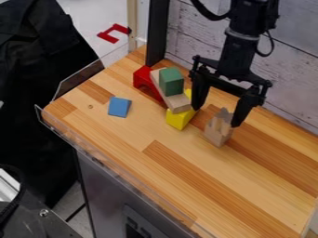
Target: Move plus and place it on top of a rack
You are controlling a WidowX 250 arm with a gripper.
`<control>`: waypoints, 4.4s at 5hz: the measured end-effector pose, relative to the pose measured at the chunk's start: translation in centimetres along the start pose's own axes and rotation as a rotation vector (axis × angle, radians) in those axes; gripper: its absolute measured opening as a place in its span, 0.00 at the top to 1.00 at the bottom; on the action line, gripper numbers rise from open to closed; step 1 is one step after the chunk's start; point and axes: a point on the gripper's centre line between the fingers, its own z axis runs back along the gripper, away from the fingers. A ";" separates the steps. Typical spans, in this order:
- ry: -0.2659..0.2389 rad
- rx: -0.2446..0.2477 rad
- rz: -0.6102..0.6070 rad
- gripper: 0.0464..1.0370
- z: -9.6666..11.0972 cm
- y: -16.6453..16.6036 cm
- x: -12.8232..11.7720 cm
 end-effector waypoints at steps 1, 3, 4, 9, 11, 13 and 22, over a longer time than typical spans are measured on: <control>0.023 -0.006 -0.003 0.04 -0.8 -0.1 0.2; 0.042 -0.020 -0.006 0.07 -1.6 -0.5 0.5; 0.032 -0.035 -0.004 0.35 -1.6 -0.7 0.7; -0.185 -0.079 0.271 0.62 4.4 3.0 0.3; -0.178 -0.148 0.485 0.62 4.5 5.6 0.4; -0.178 -0.203 0.612 0.62 4.9 7.0 0.5; -0.116 -0.266 0.669 0.62 3.4 8.5 0.9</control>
